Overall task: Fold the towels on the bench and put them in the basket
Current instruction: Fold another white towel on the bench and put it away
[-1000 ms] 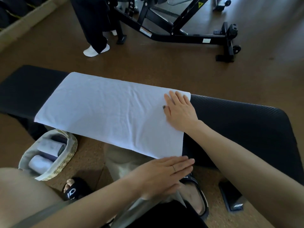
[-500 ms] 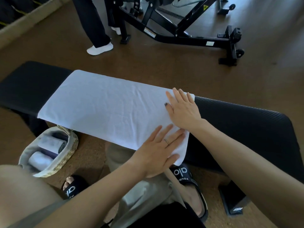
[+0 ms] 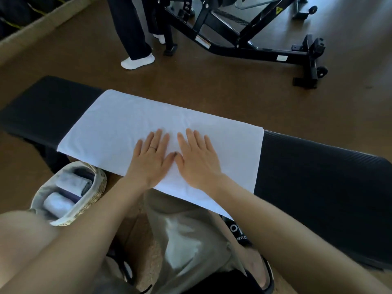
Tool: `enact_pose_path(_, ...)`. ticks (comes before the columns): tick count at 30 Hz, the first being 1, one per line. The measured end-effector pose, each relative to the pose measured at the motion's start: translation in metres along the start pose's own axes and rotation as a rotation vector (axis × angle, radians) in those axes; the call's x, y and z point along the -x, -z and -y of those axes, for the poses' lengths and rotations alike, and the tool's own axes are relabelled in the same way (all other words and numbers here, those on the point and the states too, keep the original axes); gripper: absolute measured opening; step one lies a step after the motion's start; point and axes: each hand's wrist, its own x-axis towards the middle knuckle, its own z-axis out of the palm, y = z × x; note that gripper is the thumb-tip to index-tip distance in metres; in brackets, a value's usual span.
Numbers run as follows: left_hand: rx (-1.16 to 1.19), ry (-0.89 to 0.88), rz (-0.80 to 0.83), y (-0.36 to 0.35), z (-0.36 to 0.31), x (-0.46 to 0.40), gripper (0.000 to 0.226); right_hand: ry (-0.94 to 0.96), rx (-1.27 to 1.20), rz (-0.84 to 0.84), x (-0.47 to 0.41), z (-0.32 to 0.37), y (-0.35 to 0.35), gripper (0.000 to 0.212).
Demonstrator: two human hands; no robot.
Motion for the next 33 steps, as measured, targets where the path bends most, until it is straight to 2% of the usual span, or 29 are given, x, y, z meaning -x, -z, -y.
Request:
enact_pose_path(2, -0.006, -0.007, -0.012, -0.005, 0.006, -0.001, 0.075, -0.023, 0.041, 0.038, 0.006, -0.006, -0.013, 0.062)
enact_pose_path(9, -0.054, -0.009, -0.032, -0.004, 0.005, 0.001, 0.073, -0.340, 0.053, 0.030, 0.065, -0.063, 0.003, 0.066)
enact_pose_path(11, -0.062, 0.004, -0.034, -0.003, 0.000, -0.001, 0.074, -0.327, 0.030, -0.014, 0.056, -0.057, 0.011, 0.067)
enact_pose_path(13, -0.062, -0.039, -0.052, 0.000, -0.015, -0.005, 0.073, -0.230, -0.014, -0.051, 0.030, -0.044, 0.013, 0.065)
enact_pose_path(15, -0.038, -0.124, -0.043, -0.002, -0.031, -0.009, 0.072, -0.163, -0.033, -0.036, 0.005, -0.037, 0.010, 0.062)
enact_pose_path(17, -0.032, -0.173, -0.019, -0.005, -0.035, -0.012, 0.072, -0.177, -0.014, -0.006, -0.008, -0.049, 0.005, 0.060)
enact_pose_path(22, -0.115, -0.191, -0.002, 0.000, -0.024, -0.014, 0.069, -0.519, 0.034, -0.082, 0.009, -0.111, 0.010, 0.062)
enact_pose_path(23, -0.118, -0.192, -0.021, 0.004, -0.032, -0.018, 0.069, -0.522, 0.040, -0.091, 0.005, -0.111, 0.013, 0.063)
enact_pose_path(26, -0.101, -0.240, -0.039, 0.007, -0.067, -0.033, 0.071, -0.235, 0.013, -0.100, -0.023, -0.091, 0.012, 0.058)
enact_pose_path(28, -0.096, -0.261, 0.000, 0.001, -0.078, -0.038, 0.073, -0.138, 0.005, -0.051, -0.036, -0.090, 0.010, 0.055)
enact_pose_path(33, -0.142, -0.224, 0.050, -0.003, -0.071, -0.033, 0.078, -0.441, -0.002, -0.054, -0.019, -0.145, 0.014, 0.060)
